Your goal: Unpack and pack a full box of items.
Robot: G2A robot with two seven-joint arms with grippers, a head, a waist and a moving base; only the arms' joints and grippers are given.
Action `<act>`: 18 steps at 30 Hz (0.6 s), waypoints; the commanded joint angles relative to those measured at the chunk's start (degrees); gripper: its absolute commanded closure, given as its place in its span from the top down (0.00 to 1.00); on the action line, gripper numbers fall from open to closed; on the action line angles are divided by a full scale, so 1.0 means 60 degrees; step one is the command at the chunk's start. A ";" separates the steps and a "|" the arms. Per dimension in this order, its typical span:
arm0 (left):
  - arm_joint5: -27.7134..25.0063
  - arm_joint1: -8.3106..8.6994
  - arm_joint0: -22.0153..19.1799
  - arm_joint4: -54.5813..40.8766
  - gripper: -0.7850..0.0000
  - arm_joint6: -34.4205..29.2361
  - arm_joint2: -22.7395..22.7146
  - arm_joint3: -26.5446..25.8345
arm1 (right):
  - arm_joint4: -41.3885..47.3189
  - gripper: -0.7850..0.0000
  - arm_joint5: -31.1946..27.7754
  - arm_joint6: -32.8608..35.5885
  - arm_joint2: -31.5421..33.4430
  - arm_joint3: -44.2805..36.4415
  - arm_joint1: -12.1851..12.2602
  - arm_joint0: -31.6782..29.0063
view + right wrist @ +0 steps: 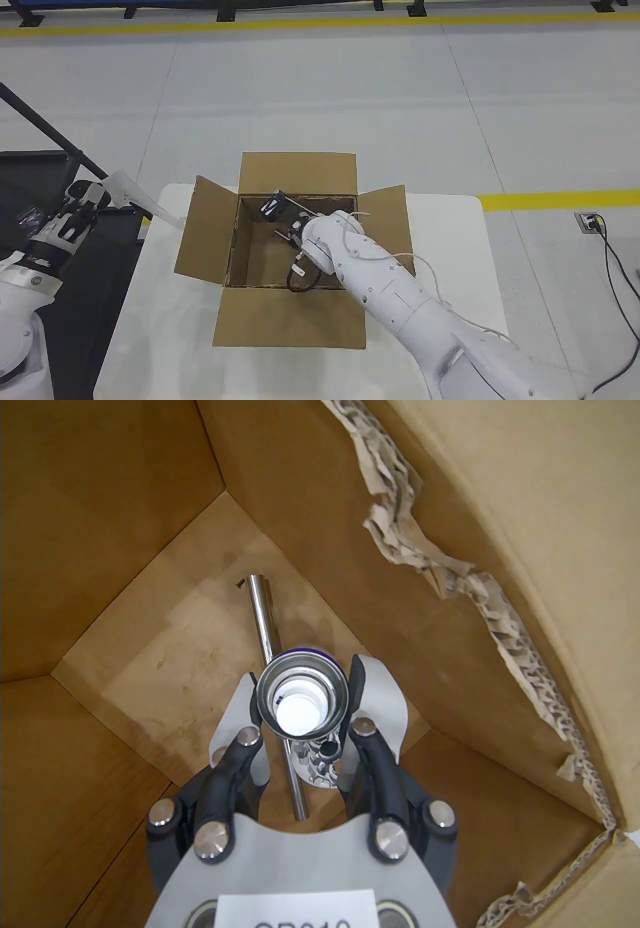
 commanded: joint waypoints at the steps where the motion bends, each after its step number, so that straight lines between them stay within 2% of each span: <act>1: 0.0000 0.0000 0.0000 0.0000 0.00 0.0000 0.0000 0.0000 | -0.0034 1.00 0.0029 -0.0030 -0.0017 0.0158 -0.0095 0.0042; 10: 0.0000 0.0000 0.0000 0.0000 0.00 0.0000 0.0000 0.0000 | -0.0542 1.00 0.0382 -0.0188 -0.0076 0.0081 -0.0332 0.0053; 14: 0.0000 0.0000 0.0000 0.0000 0.00 0.0000 0.0000 0.0000 | -0.0948 1.00 0.0484 -0.0449 -0.0032 -0.0769 -0.0283 -0.0058; 18: 0.0006 0.0020 0.0169 0.0099 0.00 0.0263 -0.0009 0.0032 | -0.1701 1.00 0.0845 -0.0489 0.0177 -0.2207 0.0002 -0.0399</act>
